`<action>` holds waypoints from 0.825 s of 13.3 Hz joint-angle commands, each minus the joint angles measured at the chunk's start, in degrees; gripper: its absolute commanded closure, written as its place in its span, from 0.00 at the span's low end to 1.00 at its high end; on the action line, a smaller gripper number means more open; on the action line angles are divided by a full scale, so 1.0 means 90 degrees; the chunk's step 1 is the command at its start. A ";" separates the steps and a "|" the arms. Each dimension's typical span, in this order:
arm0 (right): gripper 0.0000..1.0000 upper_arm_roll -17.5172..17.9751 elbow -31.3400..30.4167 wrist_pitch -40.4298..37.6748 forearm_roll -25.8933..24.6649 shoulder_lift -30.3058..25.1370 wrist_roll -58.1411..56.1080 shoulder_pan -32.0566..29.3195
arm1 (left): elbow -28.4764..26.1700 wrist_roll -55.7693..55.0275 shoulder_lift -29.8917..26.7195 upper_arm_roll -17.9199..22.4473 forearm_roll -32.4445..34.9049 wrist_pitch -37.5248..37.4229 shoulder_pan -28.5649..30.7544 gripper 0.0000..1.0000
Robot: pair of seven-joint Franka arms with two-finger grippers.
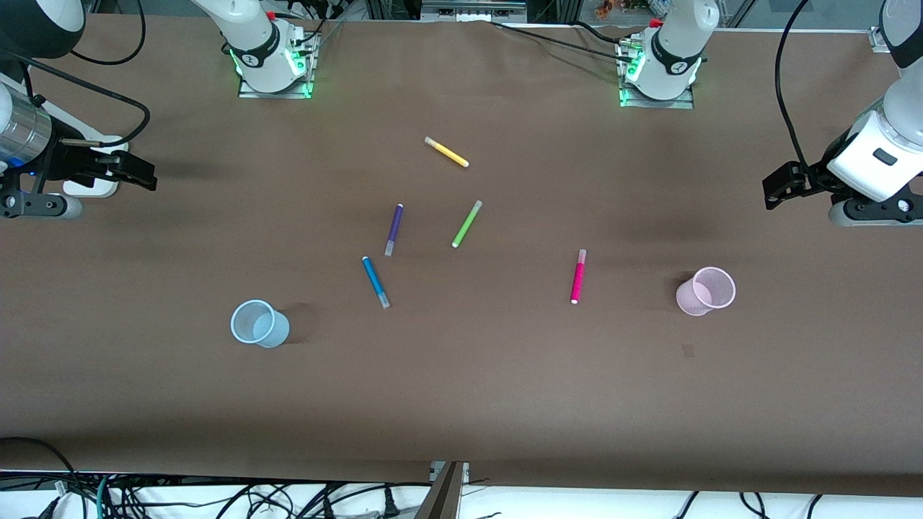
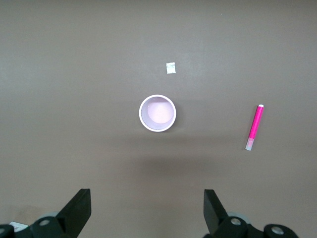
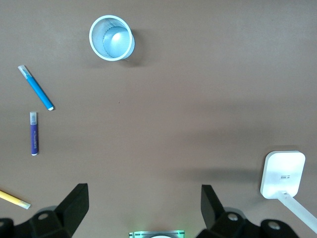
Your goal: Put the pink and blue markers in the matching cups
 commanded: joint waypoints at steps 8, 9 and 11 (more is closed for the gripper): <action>0.00 0.0022 0.0332 -0.0096 0.0105 0.0203 0.0002 -0.0065 | -0.0029 0.0160 0.0111 -0.0026 -0.0115 -0.0380 0.0016 0.00; 0.00 0.0022 0.0332 -0.0096 0.0115 0.0203 0.0022 -0.0074 | -0.0029 0.0170 0.0199 -0.0026 -0.0115 -0.0594 -0.0033 0.00; 0.00 0.0022 0.0322 -0.0086 0.0134 0.0212 0.0042 -0.0045 | -0.0029 0.0170 0.0443 -0.0045 -0.0115 -0.0693 -0.0169 0.00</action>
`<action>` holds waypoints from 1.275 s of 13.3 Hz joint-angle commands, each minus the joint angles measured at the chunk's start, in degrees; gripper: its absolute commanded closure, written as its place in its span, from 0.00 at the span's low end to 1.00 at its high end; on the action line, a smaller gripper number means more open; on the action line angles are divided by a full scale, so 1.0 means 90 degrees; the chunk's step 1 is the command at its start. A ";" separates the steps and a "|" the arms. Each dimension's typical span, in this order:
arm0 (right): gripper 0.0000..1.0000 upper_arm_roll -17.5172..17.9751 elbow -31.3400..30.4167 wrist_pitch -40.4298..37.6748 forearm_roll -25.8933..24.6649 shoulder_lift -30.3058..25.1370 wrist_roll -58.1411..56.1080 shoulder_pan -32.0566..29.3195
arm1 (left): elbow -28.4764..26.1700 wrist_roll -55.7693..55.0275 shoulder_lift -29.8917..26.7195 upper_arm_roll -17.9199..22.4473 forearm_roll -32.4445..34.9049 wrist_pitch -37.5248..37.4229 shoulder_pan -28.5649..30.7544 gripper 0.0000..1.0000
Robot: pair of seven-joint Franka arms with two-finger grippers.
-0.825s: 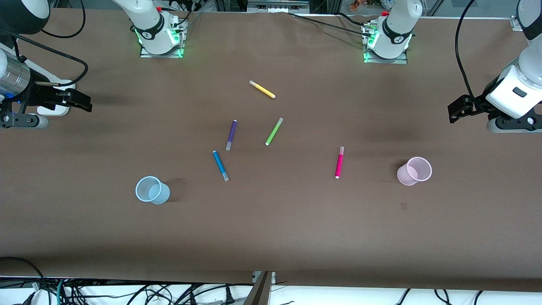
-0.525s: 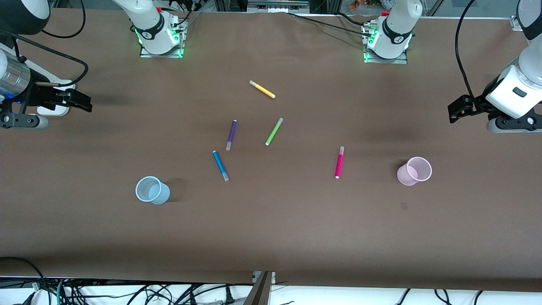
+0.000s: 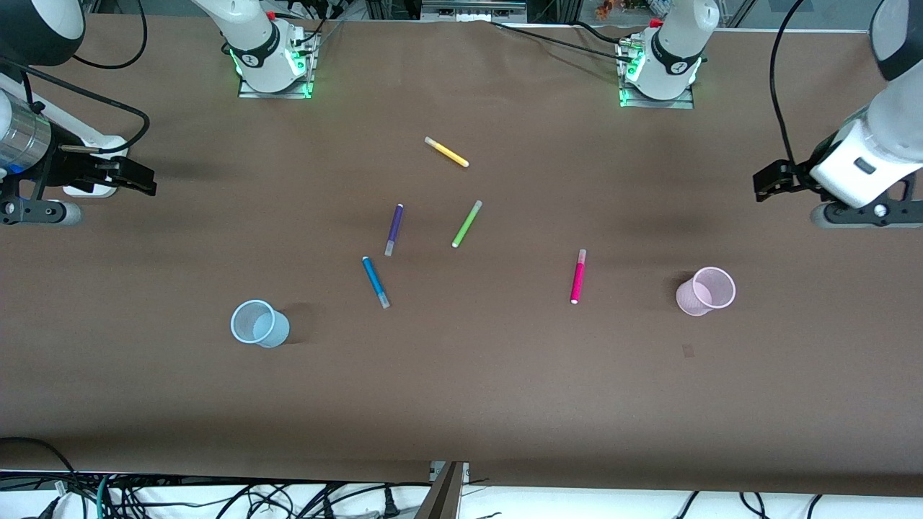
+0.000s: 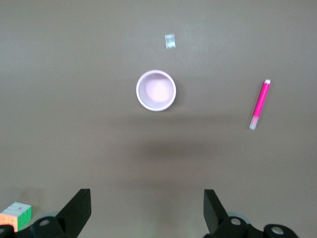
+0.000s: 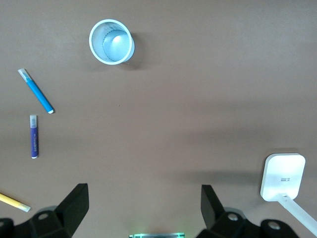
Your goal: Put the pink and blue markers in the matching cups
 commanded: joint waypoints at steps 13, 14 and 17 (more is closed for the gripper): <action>0.00 0.0093 0.0165 0.1784 0.0129 0.1947 0.0045 0.1502 | -0.2216 -0.0044 0.2115 -0.0955 -0.0103 0.4362 -0.0751 0.00; 0.00 0.0093 0.0175 0.2057 0.0120 0.2114 0.0015 0.1610 | -0.2393 -0.0044 0.2203 -0.0955 -0.0074 0.4764 -0.0771 0.00; 0.00 0.0093 0.0175 0.2703 0.0120 0.2563 0.0005 0.1796 | -0.2434 -0.0035 0.2642 -0.0955 -0.0044 0.5381 -0.0937 0.00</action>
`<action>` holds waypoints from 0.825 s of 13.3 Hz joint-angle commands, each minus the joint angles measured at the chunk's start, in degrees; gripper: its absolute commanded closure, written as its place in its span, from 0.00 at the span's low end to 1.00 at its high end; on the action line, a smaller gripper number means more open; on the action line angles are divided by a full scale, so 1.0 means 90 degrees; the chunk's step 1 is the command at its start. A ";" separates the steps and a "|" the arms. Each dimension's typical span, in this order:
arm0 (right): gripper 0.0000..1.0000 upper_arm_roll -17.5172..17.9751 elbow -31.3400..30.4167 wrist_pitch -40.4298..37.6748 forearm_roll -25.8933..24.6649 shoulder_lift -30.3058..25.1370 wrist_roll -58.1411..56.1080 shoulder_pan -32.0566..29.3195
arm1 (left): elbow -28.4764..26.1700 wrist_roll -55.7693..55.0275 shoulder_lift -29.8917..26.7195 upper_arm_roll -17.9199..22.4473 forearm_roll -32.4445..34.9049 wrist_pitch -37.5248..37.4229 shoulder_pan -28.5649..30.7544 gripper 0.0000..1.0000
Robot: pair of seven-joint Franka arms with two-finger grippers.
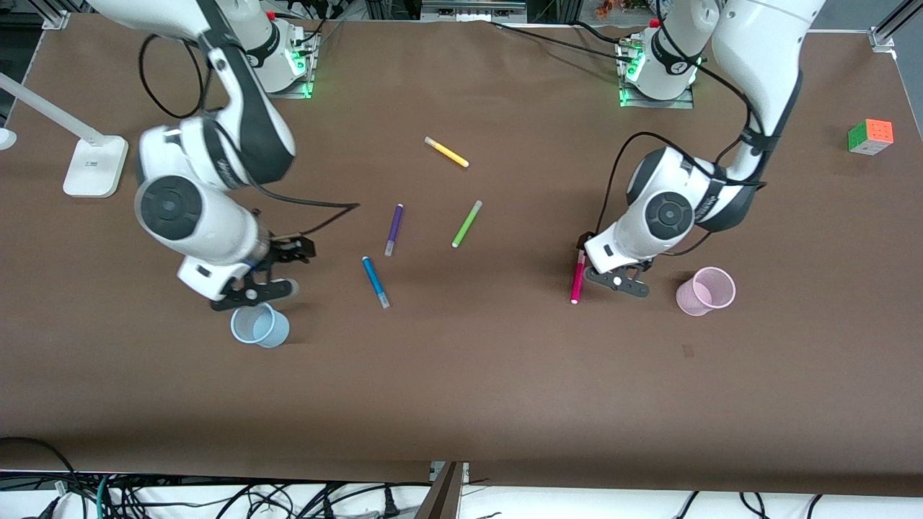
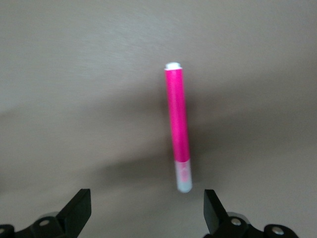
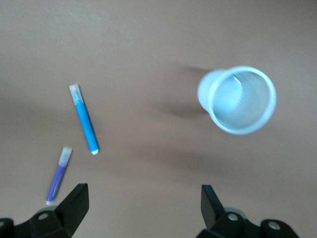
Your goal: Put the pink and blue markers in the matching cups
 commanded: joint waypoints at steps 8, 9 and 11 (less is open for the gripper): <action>0.00 -0.0032 0.0160 0.2003 0.0313 0.1390 0.0093 0.0509 | -0.0008 -0.0508 0.0565 0.0032 0.0399 0.0679 -0.0397 0.33; 0.00 -0.0041 0.0160 0.2120 0.0528 0.1497 0.0083 0.0577 | -0.0008 -0.0508 0.0566 0.0032 0.0488 0.0679 -0.0397 0.45; 0.00 -0.0041 0.0160 0.2354 0.0618 0.1702 0.0073 0.0685 | -0.0008 -0.0508 0.0575 0.0032 0.0499 0.0679 -0.0397 0.69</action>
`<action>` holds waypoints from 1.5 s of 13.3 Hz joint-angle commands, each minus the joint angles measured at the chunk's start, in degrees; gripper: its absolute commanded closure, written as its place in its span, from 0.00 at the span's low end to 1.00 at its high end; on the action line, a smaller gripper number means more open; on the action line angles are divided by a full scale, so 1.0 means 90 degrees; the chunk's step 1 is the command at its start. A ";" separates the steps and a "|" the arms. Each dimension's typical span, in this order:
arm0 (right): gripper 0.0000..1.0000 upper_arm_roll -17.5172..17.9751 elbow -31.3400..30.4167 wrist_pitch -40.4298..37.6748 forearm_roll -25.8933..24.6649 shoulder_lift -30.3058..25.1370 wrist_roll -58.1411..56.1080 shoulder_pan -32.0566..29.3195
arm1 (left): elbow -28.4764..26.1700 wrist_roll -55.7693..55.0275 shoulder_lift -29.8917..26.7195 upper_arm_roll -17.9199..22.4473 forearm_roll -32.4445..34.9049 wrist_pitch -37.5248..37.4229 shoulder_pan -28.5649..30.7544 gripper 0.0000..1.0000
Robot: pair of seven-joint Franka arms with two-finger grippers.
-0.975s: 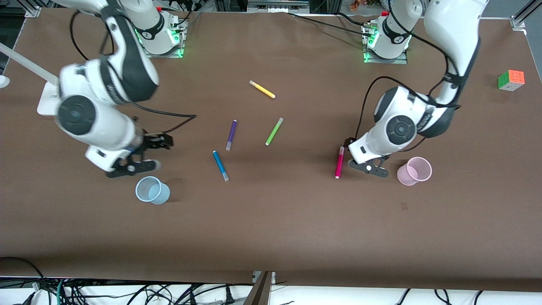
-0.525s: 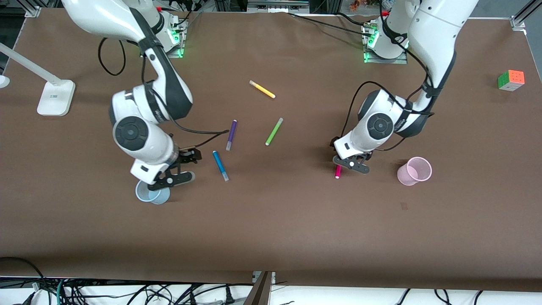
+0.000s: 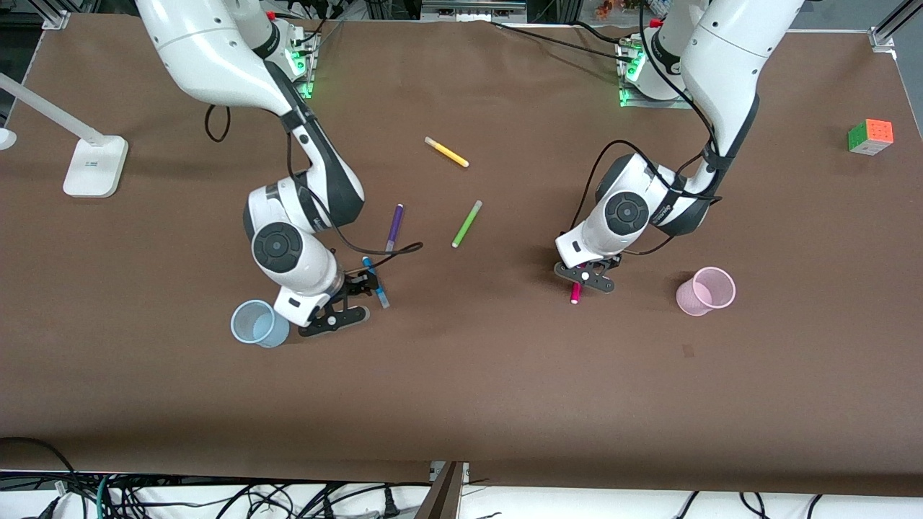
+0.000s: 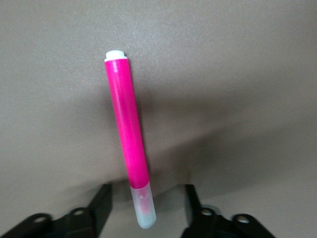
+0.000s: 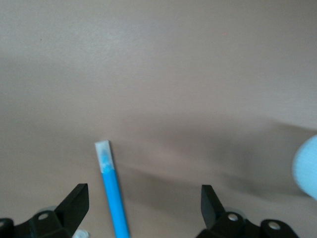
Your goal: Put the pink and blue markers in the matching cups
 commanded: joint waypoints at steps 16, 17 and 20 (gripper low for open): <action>1.00 -0.0063 0.0152 0.0868 0.0059 0.0572 -0.0327 0.0491 | 0.2796 0.3451 -0.0198 0.0212 0.3469 -0.6586 0.0150 1.00; 1.00 -0.0092 0.0152 0.0829 0.0020 0.0416 -0.0657 0.0462 | 0.2786 0.3853 -0.0110 0.0212 0.3959 -0.6734 0.0159 1.00; 1.00 -0.0112 0.0152 0.0099 0.0039 -0.0188 -0.1537 0.0151 | 0.2737 0.4101 0.0202 0.0213 0.4870 -0.6745 0.0393 1.00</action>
